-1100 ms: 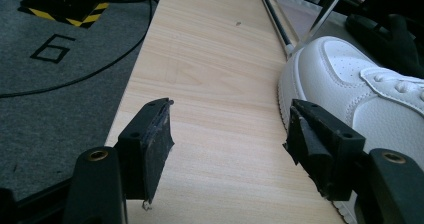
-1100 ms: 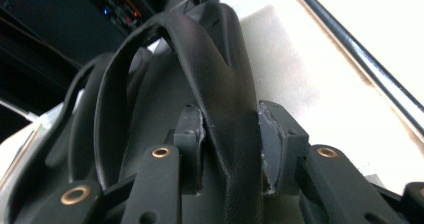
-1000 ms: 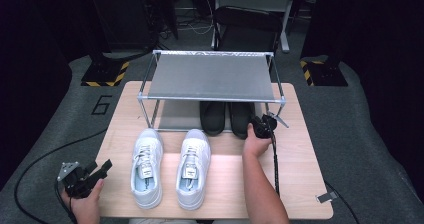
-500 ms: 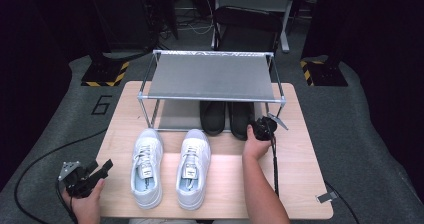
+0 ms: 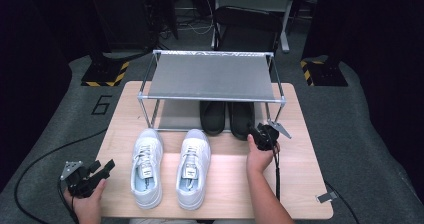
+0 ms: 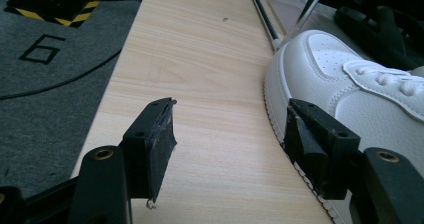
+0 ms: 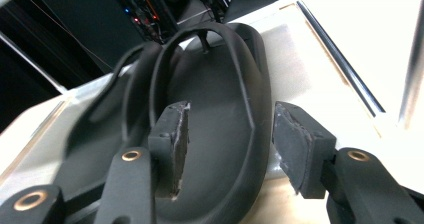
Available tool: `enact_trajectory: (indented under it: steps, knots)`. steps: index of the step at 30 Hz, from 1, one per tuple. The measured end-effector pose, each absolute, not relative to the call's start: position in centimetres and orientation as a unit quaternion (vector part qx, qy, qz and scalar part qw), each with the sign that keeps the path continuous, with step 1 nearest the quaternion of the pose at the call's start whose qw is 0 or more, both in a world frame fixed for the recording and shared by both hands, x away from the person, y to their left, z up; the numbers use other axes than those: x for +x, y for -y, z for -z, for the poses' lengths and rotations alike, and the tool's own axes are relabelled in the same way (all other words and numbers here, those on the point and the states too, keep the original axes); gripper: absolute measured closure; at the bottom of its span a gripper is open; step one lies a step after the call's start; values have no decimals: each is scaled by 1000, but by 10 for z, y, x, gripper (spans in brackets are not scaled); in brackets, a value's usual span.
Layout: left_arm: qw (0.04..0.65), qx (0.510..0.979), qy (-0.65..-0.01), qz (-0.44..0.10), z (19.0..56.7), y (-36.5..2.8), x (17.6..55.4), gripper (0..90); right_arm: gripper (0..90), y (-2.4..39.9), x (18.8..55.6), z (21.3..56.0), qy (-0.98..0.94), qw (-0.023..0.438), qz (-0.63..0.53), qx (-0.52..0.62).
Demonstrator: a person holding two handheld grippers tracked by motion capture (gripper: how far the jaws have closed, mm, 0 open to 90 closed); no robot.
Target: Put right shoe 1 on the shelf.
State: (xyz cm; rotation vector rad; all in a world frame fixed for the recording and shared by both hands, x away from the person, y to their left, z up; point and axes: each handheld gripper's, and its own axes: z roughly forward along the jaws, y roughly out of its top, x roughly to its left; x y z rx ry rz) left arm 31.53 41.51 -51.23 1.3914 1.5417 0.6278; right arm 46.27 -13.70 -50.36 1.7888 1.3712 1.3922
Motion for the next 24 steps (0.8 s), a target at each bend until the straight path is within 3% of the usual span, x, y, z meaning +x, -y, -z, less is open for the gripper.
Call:
enact_trajectory:
  steps: [10,14,24]
  knots:
    - [470,582,-620,-236,510,-406,318,340,456,139,427,489,-534,226,-528,621]
    - [478,593,-610,-218,505,-402,316,397,458,143,405,493,-554,215,-535,600]
    - [494,612,-582,-209,487,-389,312,394,466,148,342,501,-639,224,-500,541]
